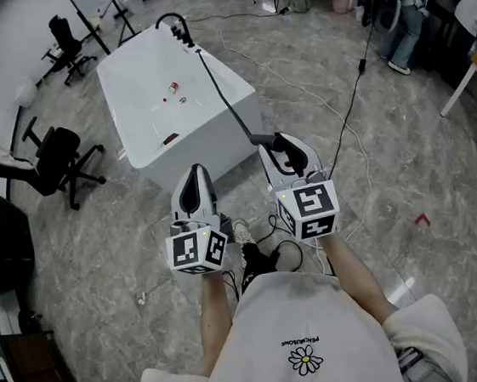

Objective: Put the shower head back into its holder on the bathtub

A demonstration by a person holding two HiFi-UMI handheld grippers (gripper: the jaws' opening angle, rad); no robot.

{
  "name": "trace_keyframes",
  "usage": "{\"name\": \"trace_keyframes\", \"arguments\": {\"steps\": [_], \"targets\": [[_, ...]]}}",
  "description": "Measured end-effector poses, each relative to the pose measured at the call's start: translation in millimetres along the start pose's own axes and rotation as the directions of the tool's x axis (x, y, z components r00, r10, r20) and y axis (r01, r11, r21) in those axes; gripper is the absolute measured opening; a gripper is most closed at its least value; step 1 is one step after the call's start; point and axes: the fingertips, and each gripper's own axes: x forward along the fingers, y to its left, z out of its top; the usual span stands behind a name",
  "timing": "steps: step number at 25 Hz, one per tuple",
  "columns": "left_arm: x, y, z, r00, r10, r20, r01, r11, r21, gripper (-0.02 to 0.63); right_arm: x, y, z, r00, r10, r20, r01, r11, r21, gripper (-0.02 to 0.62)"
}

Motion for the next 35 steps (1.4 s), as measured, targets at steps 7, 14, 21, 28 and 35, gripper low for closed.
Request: {"name": "trace_keyframes", "arguments": {"steps": [7, 14, 21, 28, 35], "targets": [[13.9, 6.8, -18.7, 0.999, -0.008, -0.050, 0.008, 1.000, -0.001, -0.002, 13.6, -7.4, -7.1, 1.000, -0.005, -0.021, 0.006, 1.000, 0.026, 0.141], [18.4, 23.8, -39.9, 0.995, 0.024, -0.099, -0.026, 0.999, -0.020, -0.002, 30.7, -16.0, -24.3, 0.997, -0.011, -0.071, 0.015, 0.998, 0.066, 0.141], [41.3, 64.6, -76.5, 0.987, 0.065, -0.146, -0.073, 0.996, -0.051, -0.002, 75.7, -24.2, -54.3, 0.993, -0.002, -0.119, 0.013, 0.996, 0.088, 0.141], [122.8, 150.3, -108.8, 0.983, 0.096, -0.157, -0.113, 0.988, -0.103, -0.002, 188.3, -29.5, -46.3, 0.997, 0.011, -0.082, -0.006, 0.998, 0.058, 0.141], [230.2, 251.4, -109.2, 0.972, 0.042, -0.230, -0.071, 0.990, -0.121, -0.002, 335.7, -37.3, -22.4, 0.992, -0.042, -0.120, 0.050, 0.997, 0.064, 0.141]]}}
